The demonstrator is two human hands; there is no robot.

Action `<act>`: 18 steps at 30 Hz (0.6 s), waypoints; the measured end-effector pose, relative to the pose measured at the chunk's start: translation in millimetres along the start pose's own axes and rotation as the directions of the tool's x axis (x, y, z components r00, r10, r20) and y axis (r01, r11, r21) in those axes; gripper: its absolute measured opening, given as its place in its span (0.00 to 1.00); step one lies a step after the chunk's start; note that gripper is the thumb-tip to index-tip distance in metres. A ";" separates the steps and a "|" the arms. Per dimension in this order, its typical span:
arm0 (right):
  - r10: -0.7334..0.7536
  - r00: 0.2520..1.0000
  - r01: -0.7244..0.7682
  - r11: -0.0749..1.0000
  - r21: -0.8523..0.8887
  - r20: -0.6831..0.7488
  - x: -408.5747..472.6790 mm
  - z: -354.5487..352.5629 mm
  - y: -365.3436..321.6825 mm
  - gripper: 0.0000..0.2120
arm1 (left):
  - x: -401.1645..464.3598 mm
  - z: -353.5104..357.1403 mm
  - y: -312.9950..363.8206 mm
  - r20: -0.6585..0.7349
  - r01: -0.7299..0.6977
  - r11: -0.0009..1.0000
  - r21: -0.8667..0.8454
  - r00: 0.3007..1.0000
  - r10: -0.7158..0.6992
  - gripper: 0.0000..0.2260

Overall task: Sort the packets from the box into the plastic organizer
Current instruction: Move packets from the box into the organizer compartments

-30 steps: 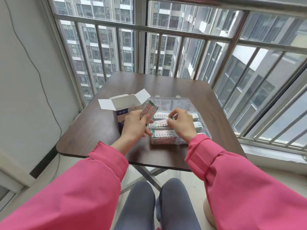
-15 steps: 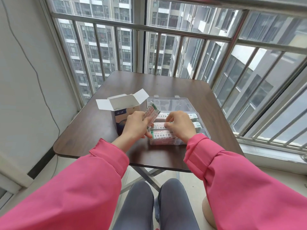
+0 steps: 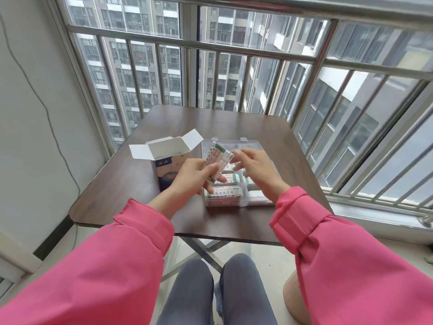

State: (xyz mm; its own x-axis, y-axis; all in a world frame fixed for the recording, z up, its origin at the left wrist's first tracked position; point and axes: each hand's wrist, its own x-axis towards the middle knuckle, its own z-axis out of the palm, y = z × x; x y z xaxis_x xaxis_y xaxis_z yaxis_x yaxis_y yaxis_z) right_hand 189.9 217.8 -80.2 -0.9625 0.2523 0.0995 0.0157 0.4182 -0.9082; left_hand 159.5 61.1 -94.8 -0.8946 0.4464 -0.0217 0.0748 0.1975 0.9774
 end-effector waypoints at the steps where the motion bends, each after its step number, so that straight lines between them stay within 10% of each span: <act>1: 0.015 0.999 -0.020 0.993 0.118 0.040 -4.2 -3.4 -3.3 0.05 | -2.1 2.5 2.8 0.057 0.005 0.999 -0.038 0.998 -0.003 0.08; 18: 0.056 0.997 -0.041 0.960 0.276 -0.046 -19.9 -42.4 4.1 0.09 | -3.7 24.0 22.0 0.365 0.074 0.989 0.126 0.924 -0.115 0.12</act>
State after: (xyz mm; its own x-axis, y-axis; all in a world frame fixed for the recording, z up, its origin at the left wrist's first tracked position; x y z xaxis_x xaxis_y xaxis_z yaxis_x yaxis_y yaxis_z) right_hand 220.6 251.5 -68.7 -0.9467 0.3152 0.0671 -0.0200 0.1502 -0.9885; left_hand 175.1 84.8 -78.3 -0.6742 0.7083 -0.2092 0.0636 0.3380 0.9390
